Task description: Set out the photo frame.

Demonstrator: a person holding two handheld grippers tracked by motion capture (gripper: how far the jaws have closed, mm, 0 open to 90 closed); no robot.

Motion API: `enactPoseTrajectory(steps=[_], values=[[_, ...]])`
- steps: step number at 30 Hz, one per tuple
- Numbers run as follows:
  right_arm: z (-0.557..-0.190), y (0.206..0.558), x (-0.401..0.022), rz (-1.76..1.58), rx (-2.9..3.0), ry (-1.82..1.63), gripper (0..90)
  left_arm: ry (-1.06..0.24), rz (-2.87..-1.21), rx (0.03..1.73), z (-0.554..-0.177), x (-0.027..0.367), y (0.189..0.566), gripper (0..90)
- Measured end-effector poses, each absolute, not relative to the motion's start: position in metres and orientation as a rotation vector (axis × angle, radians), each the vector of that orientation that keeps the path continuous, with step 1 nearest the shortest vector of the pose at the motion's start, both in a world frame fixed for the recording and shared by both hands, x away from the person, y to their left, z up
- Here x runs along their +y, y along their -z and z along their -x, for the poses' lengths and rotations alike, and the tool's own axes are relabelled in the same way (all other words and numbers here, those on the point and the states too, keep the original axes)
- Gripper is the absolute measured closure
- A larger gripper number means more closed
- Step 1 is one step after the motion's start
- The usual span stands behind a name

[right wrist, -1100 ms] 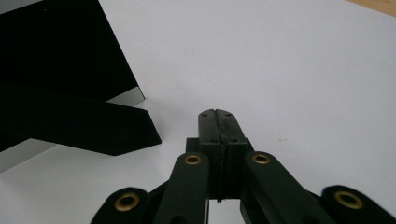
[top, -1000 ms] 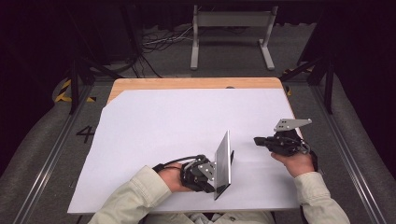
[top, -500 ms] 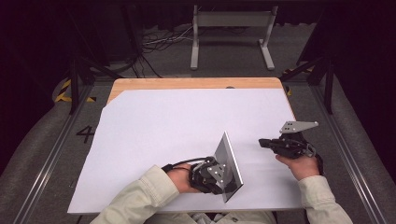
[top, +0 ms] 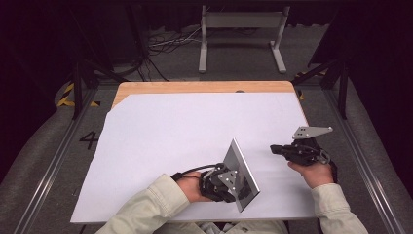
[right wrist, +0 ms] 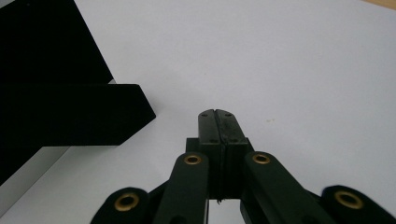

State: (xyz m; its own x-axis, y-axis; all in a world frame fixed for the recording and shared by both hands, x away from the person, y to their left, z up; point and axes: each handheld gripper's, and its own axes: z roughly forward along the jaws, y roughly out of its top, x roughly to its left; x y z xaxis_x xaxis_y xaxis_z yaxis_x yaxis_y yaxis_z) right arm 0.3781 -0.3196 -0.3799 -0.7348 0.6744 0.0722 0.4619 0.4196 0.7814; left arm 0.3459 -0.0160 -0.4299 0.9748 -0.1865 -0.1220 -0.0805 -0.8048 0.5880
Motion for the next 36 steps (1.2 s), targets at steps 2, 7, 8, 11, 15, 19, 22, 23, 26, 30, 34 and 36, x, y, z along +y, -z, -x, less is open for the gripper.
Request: enactPoseTrajectory(steps=[2, 7, 8, 11, 15, 19, 22, 23, 26, 30, 34, 36], values=[[-0.378, 0.380, -0.319, -0.992, 2.425, -1.213, 89.8, 0.225, -2.496, -0.168, -0.347, -0.009, 0.429, 90.0], [-0.378, 0.377, -0.317, -0.987, 2.421, -1.214, 89.7, 0.208, -2.476, -0.107, -0.353, 0.013, 0.426, 90.0], [-0.378, 0.376, -0.317, -0.982, 2.420, -1.218, 89.7, 0.204, -2.467, -0.091, -0.355, 0.017, 0.426, 90.0], [-0.379, 0.376, -0.316, -0.979, 2.422, -1.219, 89.6, 0.187, -2.451, -0.035, -0.360, 0.032, 0.426, 90.0], [-0.379, 0.374, -0.314, -0.969, 2.429, -1.228, 88.6, 0.158, -2.421, 0.021, -0.366, 0.050, 0.423, 90.0], [-0.379, 0.372, -0.312, -0.959, 2.432, -1.233, 87.6, 0.122, -2.382, 0.068, -0.371, 0.064, 0.420, 90.0], [-0.378, 0.371, -0.312, -0.956, 2.436, -1.240, 87.0, 0.105, -2.360, 0.112, -0.374, 0.074, 0.417, 90.0], [-0.378, 0.370, -0.312, -0.957, 2.437, -1.246, 86.9, 0.090, -2.352, 0.120, -0.376, 0.077, 0.416, 90.0], [-0.378, 0.367, -0.312, -0.966, 2.452, -1.266, 86.0, 0.063, -2.332, 0.163, -0.380, 0.089, 0.415, 89.9], [-0.378, 0.364, -0.313, -0.978, 2.457, -1.268, 85.5, 0.043, -2.316, 0.204, -0.384, 0.101, 0.416, 89.9], [-0.379, 0.359, -0.312, -0.986, 2.482, -1.238, 84.1, 0.016, -2.295, 0.253, -0.389, 0.114, 0.416, 89.9], [-0.379, 0.355, -0.310, -0.995, 2.498, -1.223, 83.1, 0.007, -2.281, 0.275, -0.390, 0.119, 0.416, 89.8]])
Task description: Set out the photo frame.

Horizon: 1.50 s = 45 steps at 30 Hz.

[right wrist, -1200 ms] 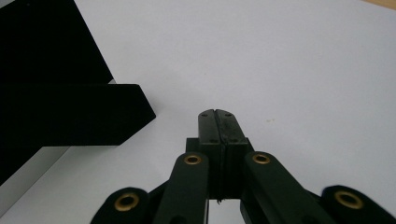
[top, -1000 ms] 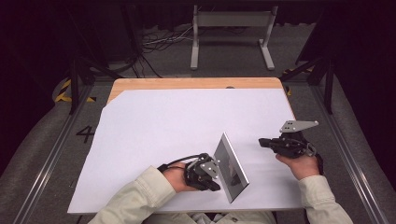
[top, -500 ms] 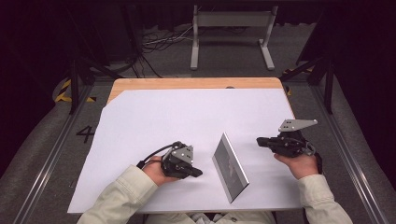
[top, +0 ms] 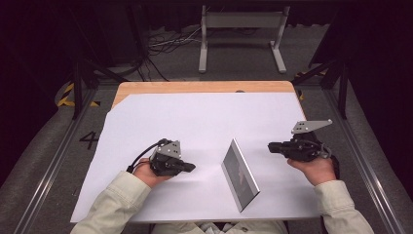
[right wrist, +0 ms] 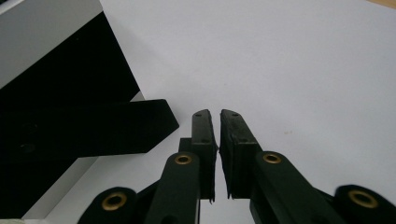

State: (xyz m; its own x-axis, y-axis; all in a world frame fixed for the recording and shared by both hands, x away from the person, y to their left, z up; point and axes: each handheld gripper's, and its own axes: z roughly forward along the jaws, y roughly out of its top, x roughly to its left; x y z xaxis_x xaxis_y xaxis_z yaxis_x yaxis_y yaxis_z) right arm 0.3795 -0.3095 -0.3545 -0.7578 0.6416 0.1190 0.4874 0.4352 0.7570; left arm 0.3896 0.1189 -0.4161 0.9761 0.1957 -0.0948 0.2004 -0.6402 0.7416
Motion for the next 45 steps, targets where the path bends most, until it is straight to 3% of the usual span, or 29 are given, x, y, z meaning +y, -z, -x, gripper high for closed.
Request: enactPoseTrajectory(steps=[45], values=[[-0.327, 0.294, -0.257, -0.955, 2.558, -1.275, 62.3, -0.023, -2.252, 0.338, -0.393, 0.133, 0.417, 89.3]])
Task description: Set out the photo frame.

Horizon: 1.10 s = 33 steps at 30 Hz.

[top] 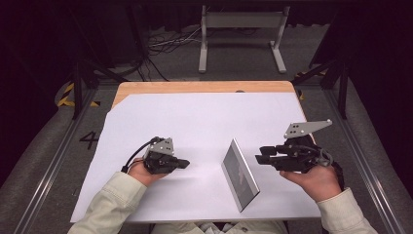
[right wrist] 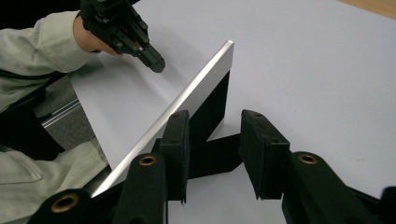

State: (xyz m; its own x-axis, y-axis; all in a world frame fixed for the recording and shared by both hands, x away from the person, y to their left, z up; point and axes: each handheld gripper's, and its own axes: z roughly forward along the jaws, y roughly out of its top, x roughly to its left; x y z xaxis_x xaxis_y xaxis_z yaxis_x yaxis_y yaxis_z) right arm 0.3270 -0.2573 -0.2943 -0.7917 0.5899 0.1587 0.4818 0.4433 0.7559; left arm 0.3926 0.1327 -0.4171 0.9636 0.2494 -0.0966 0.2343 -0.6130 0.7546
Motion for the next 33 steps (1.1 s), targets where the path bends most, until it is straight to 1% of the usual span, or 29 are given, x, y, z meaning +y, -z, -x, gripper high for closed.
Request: enactPoseTrajectory(steps=[14, 29, 33], values=[[-0.317, 0.291, -0.243, -0.937, 2.595, -1.275, 57.0, -0.022, -2.254, 0.339, -0.393, 0.133, 0.418, 89.3], [-0.318, 0.299, -0.228, -0.971, 2.659, -1.230, 49.9, -0.017, -2.259, 0.345, -0.394, 0.133, 0.419, 89.0], [-0.318, 0.301, -0.225, -0.971, 2.666, -1.214, 49.5, -0.018, -2.262, 0.348, -0.394, 0.133, 0.419, 88.9]])
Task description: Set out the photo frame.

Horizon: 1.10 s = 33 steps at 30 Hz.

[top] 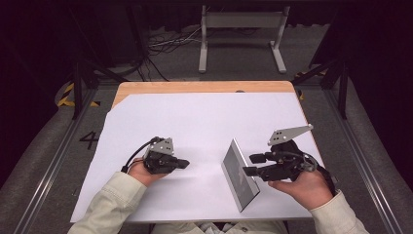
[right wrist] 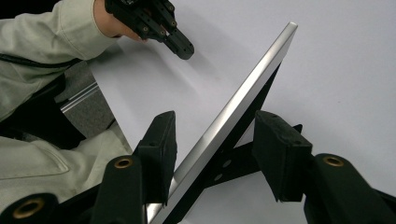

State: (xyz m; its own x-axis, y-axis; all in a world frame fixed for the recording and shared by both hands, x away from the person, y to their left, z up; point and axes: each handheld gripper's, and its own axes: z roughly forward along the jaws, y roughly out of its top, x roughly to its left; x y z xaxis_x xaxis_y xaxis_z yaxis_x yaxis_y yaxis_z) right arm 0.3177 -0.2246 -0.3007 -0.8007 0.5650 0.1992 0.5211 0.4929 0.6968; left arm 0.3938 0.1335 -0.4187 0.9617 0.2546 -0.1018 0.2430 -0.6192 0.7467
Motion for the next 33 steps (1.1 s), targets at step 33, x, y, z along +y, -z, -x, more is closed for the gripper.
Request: enactPoseTrajectory(steps=[33], values=[[-0.317, 0.314, -0.203, -0.992, 2.714, -1.026, 57.7, -0.007, -2.262, 0.346, -0.395, 0.134, 0.420, 88.7]])
